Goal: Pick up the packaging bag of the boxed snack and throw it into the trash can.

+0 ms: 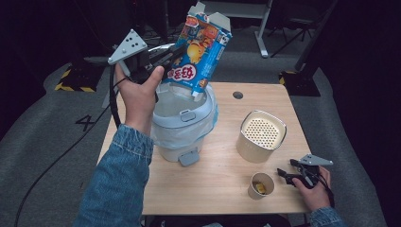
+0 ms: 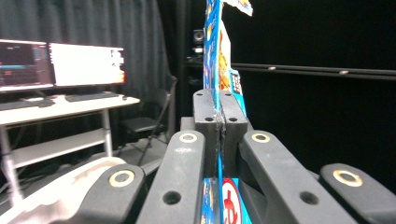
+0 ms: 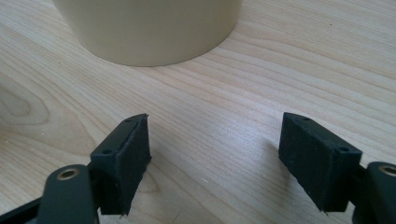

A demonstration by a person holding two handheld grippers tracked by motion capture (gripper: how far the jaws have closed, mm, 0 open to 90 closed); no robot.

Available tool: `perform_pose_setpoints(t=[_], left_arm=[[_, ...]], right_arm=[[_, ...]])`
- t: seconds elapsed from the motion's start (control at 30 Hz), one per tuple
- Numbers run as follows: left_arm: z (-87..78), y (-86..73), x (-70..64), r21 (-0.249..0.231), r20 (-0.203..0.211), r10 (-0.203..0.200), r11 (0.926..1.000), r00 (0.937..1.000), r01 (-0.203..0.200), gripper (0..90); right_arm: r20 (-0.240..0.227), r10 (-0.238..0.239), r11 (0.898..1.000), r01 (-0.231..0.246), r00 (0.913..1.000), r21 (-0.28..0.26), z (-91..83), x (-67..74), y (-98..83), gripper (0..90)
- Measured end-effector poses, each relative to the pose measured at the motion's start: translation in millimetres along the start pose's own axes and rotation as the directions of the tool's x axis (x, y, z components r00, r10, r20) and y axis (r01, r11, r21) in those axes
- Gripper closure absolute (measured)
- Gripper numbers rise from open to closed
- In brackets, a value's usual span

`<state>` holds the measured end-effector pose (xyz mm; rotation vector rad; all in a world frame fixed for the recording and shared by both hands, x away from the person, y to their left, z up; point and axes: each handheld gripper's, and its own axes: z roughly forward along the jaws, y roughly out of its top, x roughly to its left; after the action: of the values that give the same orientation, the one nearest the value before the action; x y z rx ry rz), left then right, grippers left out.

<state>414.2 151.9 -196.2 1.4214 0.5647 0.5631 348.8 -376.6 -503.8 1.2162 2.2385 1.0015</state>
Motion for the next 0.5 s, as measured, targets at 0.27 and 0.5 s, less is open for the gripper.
perform_pose_setpoints(t=[0.27,0.5], left_arm=[[6.9,-11.1,7.6,0.059,-0.058,0.013,0.9982,0.9982,-0.009,88.9],[11.7,-20.2,10.8,0.095,-0.083,0.013,0.9955,0.9965,-0.005,88.9]], right_arm=[[0.0,0.0,1.0,0.0,1.0,0.0,0.0,0.0,0.0,25.1],[0.0,0.0,1.0,0.0,1.0,0.0,0.0,0.0,0.0,25.1]])
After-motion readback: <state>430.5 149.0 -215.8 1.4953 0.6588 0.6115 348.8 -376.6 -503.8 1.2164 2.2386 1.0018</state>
